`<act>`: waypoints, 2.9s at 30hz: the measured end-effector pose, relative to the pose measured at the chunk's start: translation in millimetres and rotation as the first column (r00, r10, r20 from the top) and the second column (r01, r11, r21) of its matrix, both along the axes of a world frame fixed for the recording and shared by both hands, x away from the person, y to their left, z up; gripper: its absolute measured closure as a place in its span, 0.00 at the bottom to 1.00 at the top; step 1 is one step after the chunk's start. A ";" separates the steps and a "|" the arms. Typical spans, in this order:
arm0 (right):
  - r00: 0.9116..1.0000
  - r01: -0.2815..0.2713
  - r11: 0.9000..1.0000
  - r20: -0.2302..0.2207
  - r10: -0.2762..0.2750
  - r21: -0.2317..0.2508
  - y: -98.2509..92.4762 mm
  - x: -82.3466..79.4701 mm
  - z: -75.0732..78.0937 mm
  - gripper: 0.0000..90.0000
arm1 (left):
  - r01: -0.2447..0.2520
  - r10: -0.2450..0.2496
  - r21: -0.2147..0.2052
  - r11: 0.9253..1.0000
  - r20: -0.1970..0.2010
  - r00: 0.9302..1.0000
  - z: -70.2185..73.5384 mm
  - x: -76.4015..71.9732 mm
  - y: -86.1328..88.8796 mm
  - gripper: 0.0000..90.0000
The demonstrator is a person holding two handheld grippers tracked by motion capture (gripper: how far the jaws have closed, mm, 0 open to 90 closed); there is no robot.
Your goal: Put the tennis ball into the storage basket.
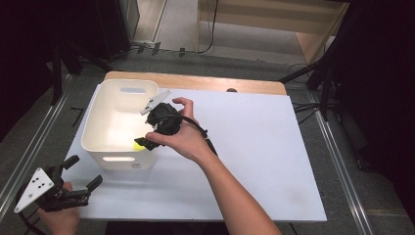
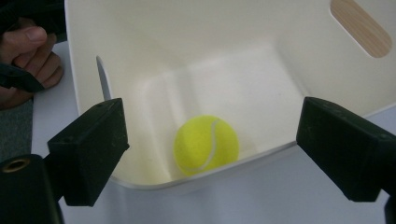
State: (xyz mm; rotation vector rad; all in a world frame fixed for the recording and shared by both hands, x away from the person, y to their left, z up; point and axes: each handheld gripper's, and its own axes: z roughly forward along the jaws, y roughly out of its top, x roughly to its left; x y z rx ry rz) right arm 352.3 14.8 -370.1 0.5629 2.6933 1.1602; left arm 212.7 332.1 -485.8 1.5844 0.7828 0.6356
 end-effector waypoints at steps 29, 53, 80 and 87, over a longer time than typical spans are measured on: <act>0.993 0.116 0.991 0.024 -0.118 0.070 -65.0 -14.4 -17.3 0.00 | -0.001 0.001 0.014 1.000 -0.002 1.000 0.1 0.0 -0.9 0.00; 0.981 0.194 0.977 0.009 -0.195 0.088 -110.8 -23.3 -39.4 0.00 | -0.003 0.003 0.016 1.000 0.001 1.000 -0.2 0.0 -1.8 0.00; 0.954 0.301 0.946 -0.023 -0.300 0.124 -169.0 -38.9 -72.2 0.00 | -0.004 0.004 0.031 1.000 0.000 1.000 -0.5 0.0 -3.8 0.00; 0.945 0.327 0.936 -0.031 -0.326 0.131 -184.6 -44.4 -79.0 0.00 | -0.007 0.007 0.036 0.999 -0.001 1.000 -0.7 0.1 -4.6 0.00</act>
